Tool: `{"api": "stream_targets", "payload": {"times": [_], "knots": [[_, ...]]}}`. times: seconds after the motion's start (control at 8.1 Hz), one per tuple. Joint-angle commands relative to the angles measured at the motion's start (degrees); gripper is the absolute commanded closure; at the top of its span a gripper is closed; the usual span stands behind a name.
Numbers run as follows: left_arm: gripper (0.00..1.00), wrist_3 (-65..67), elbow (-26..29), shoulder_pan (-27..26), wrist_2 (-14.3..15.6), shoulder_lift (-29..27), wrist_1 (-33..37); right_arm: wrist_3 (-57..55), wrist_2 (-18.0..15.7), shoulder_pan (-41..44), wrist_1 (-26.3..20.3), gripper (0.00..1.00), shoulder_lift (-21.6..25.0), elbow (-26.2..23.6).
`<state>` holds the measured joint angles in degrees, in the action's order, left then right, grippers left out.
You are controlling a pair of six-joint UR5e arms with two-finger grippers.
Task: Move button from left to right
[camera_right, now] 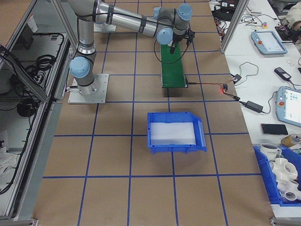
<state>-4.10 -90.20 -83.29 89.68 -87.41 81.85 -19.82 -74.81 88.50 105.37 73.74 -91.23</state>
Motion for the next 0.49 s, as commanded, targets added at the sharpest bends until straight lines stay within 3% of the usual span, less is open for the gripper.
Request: {"api": "stream_targets", "payload": {"times": [0.0,0.37], "knots": [[0.0,0.93,0.29,-3.79,0.24,-5.03,5.04,-0.05,1.95,0.0,1.33,0.0,-0.52,-0.35],[0.0,0.24,-0.06,-6.01,0.24,-4.35,5.95,1.36,2.12,0.0,4.31,0.0,-1.49,-2.55]]}}
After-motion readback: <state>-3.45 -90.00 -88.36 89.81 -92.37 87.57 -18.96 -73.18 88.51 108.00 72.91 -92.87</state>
